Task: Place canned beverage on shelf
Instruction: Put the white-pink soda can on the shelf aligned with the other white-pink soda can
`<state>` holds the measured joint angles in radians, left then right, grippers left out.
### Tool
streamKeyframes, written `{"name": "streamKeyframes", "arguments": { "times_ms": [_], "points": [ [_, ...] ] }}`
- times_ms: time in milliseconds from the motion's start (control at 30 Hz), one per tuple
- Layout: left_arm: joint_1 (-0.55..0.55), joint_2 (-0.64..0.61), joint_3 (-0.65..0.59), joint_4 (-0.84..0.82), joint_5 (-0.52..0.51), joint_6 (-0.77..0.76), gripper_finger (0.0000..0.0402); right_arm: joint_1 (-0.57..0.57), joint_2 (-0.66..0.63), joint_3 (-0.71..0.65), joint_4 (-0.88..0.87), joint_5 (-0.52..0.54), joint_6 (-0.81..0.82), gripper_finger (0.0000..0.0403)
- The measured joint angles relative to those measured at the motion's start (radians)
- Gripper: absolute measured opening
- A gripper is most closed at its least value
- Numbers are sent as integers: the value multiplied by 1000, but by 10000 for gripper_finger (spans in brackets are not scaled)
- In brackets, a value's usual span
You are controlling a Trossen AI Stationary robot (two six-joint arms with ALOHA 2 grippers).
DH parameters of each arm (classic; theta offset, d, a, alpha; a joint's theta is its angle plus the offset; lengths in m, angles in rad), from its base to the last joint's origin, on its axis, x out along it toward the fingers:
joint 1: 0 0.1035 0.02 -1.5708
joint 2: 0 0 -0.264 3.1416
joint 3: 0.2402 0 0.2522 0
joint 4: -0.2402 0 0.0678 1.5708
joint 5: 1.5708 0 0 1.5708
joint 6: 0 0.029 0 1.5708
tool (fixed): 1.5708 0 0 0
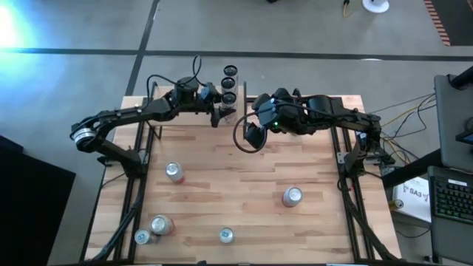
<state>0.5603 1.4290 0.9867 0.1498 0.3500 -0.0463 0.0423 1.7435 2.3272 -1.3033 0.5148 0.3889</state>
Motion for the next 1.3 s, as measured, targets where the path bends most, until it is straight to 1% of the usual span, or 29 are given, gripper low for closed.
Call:
{"name": "streamKeyframes", "arguments": {
  "times_ms": [200, 367, 567, 700, 867, 967, 1133, 1300],
  "points": [
    [0, -5, -3, -39, 0, 8, 287, -2, 0, 0, 0, -25, 3, 329],
    [0, -5, -4, -29, 0, 10, 304, -2, 0, 0, 0, -26, 3, 329],
    [1, -26, -4, -35, -8, 20, 307, -2, 0, 0, 0, -26, 3, 329],
    [4, -58, -4, -71, -36, 58, 307, -2, 0, 0, 0, -26, 11, 329],
    [10, -99, -3, -131, -41, 86, 307, -2, 0, 0, 0, -26, 11, 329],
    [12, -128, -3, -176, -66, 100, 307, -2, 0, 0, 0, -26, 11, 329],
    [13, -161, -3, -180, -129, 116, 307, -2, 2, 0, 9, -26, 11, 329],
    [14, -194, -2, -221, -134, 108, 307, -1, 6, 0, 2, -29, 38, 329]
  ]
}}
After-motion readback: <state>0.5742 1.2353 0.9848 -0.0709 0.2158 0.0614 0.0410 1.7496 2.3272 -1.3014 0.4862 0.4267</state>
